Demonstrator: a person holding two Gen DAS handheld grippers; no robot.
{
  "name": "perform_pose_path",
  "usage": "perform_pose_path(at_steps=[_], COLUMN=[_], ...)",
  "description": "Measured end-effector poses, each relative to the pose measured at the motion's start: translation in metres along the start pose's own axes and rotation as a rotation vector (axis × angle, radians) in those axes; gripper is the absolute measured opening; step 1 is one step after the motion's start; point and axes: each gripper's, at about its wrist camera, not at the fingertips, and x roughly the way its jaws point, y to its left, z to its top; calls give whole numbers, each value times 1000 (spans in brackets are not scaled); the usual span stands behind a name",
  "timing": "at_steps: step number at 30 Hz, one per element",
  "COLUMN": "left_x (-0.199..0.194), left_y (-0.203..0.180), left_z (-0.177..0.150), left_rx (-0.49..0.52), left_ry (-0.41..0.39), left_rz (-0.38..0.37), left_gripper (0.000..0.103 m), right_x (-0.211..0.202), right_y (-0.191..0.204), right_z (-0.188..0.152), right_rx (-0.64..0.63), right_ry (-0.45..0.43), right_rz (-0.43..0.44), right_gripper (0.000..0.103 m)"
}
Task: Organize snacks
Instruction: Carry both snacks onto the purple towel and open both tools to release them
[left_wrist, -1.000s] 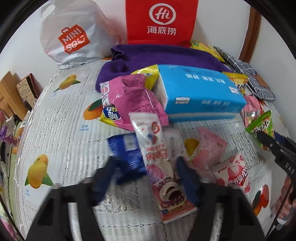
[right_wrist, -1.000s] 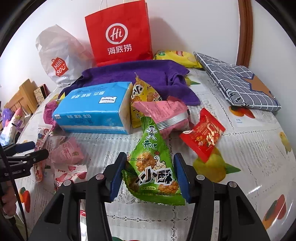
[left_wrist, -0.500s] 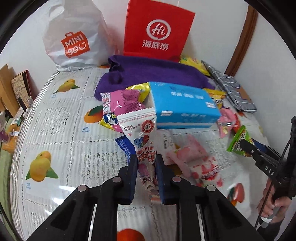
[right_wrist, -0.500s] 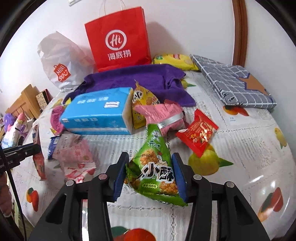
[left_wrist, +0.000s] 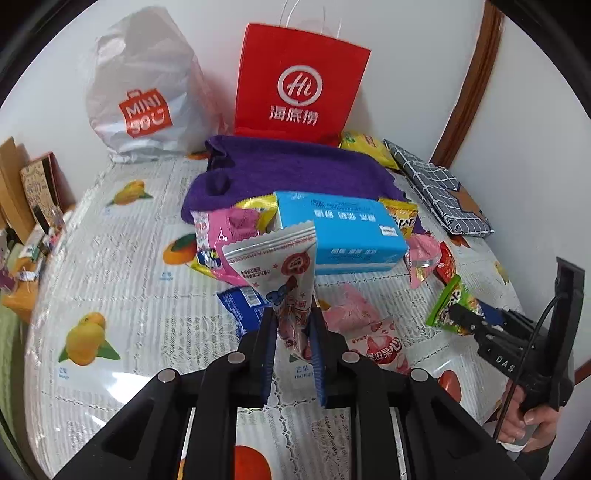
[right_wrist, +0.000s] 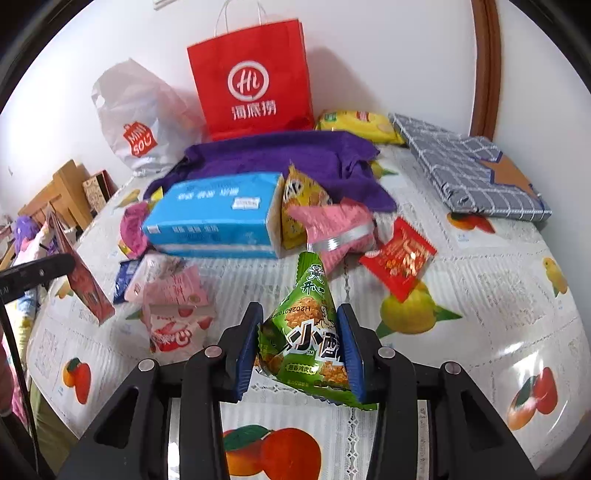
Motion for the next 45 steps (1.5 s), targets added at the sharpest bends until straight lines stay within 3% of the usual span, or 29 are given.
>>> perform_pose_path(at_steps=[3, 10, 13, 14, 24, 35, 41, 45], left_x=[12, 35, 39, 41, 33, 18, 19, 26], left_y=[5, 6, 4, 2, -2, -12, -14, -15], left_z=[-1, 1, 6, 8, 27, 70, 117, 154], left_rx=[-18, -34, -27, -22, 4, 37, 39, 48], left_ry=[18, 49, 49, 50, 27, -6, -59, -84], left_rz=[-13, -51, -63, -66, -103, -100, -78, -61], left_gripper=[17, 17, 17, 17, 17, 17, 17, 17], right_x=[11, 36, 37, 36, 17, 7, 15, 21], right_y=[-2, -6, -9, -10, -7, 16, 23, 27], right_z=[-6, -17, -19, -18, 4, 82, 144, 187], right_rx=[5, -1, 7, 11, -9, -69, -58, -59], right_ry=[26, 83, 50, 43, 0, -95, -141, -181], right_rz=[6, 2, 2, 10, 33, 61, 152, 144], right_gripper=[39, 54, 52, 47, 46, 46, 46, 46])
